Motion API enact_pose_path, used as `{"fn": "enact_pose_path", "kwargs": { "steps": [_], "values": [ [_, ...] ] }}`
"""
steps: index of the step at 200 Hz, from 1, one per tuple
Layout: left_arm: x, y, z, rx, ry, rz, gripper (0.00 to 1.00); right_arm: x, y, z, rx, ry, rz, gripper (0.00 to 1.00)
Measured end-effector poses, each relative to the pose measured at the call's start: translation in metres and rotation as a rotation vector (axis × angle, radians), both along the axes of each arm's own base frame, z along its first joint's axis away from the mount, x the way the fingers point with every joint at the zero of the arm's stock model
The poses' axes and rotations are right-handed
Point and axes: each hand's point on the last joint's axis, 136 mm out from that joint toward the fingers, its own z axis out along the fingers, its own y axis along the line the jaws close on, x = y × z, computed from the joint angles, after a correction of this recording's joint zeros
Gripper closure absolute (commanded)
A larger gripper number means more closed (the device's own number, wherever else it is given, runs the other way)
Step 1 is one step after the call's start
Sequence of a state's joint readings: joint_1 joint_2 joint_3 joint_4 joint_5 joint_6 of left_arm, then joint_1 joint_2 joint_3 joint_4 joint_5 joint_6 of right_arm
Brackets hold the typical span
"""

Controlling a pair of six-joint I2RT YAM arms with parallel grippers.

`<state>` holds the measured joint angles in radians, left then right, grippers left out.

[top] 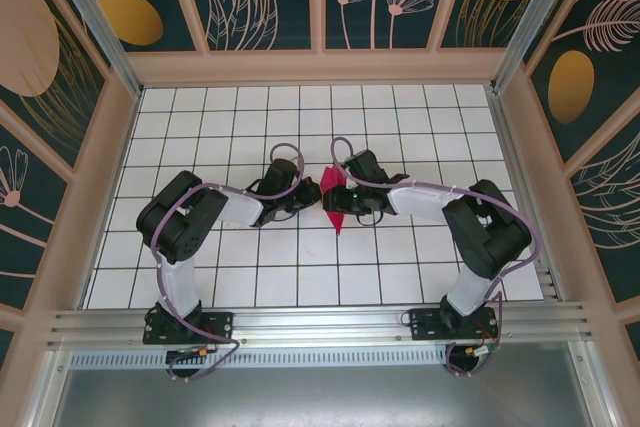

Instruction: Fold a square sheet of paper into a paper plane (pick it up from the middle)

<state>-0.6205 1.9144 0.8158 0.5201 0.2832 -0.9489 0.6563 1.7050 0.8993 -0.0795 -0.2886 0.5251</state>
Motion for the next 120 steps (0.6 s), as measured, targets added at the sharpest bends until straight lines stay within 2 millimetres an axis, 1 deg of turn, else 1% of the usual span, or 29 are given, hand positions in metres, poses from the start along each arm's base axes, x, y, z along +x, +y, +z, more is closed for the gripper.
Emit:
{"fn": "enact_pose_path", "kwargs": {
  "steps": [36,56,77,120],
  "values": [
    [-0.001,-0.001,0.001,-0.005,0.003,-0.007,1.00,0.001,0.002,-0.005,-0.011,0.011,-0.013,0.49],
    [-0.002,-0.002,0.001,-0.010,0.006,-0.015,1.00,0.002,0.000,-0.010,-0.031,0.019,-0.031,0.51],
    [-0.003,-0.003,0.001,-0.013,0.008,-0.020,1.00,0.001,-0.002,-0.016,-0.064,0.026,-0.046,0.54],
    [-0.003,-0.003,0.001,-0.014,0.008,-0.021,1.00,0.007,-0.003,-0.019,-0.106,0.018,-0.080,0.60]
  ]
}}
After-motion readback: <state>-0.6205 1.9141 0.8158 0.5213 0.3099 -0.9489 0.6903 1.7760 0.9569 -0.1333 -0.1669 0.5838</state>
